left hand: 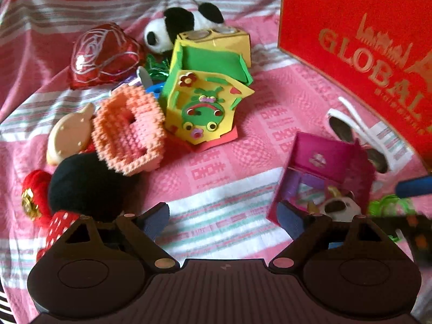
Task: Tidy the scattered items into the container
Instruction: 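Lower the open right gripper toward the blue Doraemon figure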
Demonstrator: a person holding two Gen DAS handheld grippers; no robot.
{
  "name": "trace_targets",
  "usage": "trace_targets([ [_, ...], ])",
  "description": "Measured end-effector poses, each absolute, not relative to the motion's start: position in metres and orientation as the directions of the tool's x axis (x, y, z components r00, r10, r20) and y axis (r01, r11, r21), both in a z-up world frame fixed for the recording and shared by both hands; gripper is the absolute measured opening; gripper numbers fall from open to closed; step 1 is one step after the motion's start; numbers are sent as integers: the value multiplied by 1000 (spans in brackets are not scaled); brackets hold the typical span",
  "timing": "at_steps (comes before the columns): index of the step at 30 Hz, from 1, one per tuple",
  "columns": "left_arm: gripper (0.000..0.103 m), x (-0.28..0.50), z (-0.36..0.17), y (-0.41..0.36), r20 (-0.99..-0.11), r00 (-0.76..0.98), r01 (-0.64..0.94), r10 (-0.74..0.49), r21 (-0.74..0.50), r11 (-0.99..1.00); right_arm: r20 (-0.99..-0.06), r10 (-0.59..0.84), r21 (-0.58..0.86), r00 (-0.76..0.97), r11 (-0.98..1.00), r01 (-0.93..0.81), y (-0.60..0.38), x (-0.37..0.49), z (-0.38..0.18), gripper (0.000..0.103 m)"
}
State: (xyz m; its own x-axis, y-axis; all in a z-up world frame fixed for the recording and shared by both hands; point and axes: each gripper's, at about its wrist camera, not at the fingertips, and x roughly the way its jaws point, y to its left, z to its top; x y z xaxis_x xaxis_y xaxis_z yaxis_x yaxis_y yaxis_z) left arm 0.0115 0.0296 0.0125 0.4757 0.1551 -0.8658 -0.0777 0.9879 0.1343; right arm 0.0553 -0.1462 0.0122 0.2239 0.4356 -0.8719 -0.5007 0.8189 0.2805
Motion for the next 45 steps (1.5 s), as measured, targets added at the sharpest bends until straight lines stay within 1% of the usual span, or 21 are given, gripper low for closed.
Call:
trace_targets([
  [3, 89, -3, 26, 21, -869, 489, -51, 71, 53, 997, -870, 437, 303, 226, 838, -454, -156, 61, 12, 60],
  [6, 87, -9, 33, 2, -865, 501, -6, 21, 21, 1000, -873, 441, 325, 211, 846, -424, -164, 63, 11, 55],
  [9, 87, -9, 34, -16, -864, 504, 23, -13, -2, 1000, -874, 430, 310, 227, 851, -423, -169, 64, 13, 55],
  [11, 86, -9, 32, -29, -865, 501, 41, -13, 9, 999, -873, 426, 299, 238, 852, -430, -172, 64, 16, 55],
  [13, 80, -9, 24, -41, -870, 492, 56, 11, 44, 997, -870, 430, 297, 242, 848, -439, -173, 64, 18, 55],
  [15, 59, -9, 15, -45, -875, 484, 62, 29, 67, 996, -865, 441, 307, 238, 841, -445, -175, 65, 19, 55],
  [16, 51, -10, 11, -45, -879, 476, 55, 29, 63, 996, -863, 447, 312, 236, 838, -448, -175, 65, 19, 55],
  [18, 44, -14, 6, -40, -886, 465, 46, 1, 26, 999, -857, 461, 323, 228, 828, -459, -175, 66, 19, 54],
  [21, 42, -24, 1, -37, -886, 463, 46, -21, 0, 999, -840, 505, 363, 200, 796, -484, -169, 65, 20, 48],
  [24, 42, -31, -5, -34, -891, 453, 39, -22, -5, 999, -819, 551, 404, 159, 751, -522, -157, 61, 20, 47],
  [26, 42, -34, -9, -31, -893, 451, 27, -14, -2, 1000, -813, 569, 423, 124, 724, -544, -149, 58, 18, 47],
  [29, 42, -37, -14, -23, -892, 451, 4, -31, -33, 999, -828, 558, 438, 54, 704, -560, -137, 53, 5, 47],
  [34, 44, -41, -16, -21, -877, 478, 27, -41, -32, 999, -838, 545, 455, 18, 717, -528, -126, 51, -11, 47],
  [38, 46, -40, -18, -15, -869, 491, 36, -61, -50, 998, -837, 546, 455, 25, 721, -523, -114, 51, -15, 51],
  [40, 43, -40, -18, -13, -865, 499, 45, -62, -45, 998, -837, 545, 451, 36, 727, -518, -109, 51, -16, 52],
  [42, 33, -40, -16, -9, -859, 508, 47, -67, -50, 998, -841, 538, 435, 55, 735, -520, -104, 50, -13, 51],
  [44, 28, -40, -11, -3, -852, 516, 40, -85, -75, 996, -844, 532, 424, 71, 742, -519, -103, 51, -10, 51],
  [45, 28, -41, -8, 1, -848, 522, 37, -95, -89, 995, -841, 535, 425, 78, 743, -517, -102, 51, -8, 51],
])
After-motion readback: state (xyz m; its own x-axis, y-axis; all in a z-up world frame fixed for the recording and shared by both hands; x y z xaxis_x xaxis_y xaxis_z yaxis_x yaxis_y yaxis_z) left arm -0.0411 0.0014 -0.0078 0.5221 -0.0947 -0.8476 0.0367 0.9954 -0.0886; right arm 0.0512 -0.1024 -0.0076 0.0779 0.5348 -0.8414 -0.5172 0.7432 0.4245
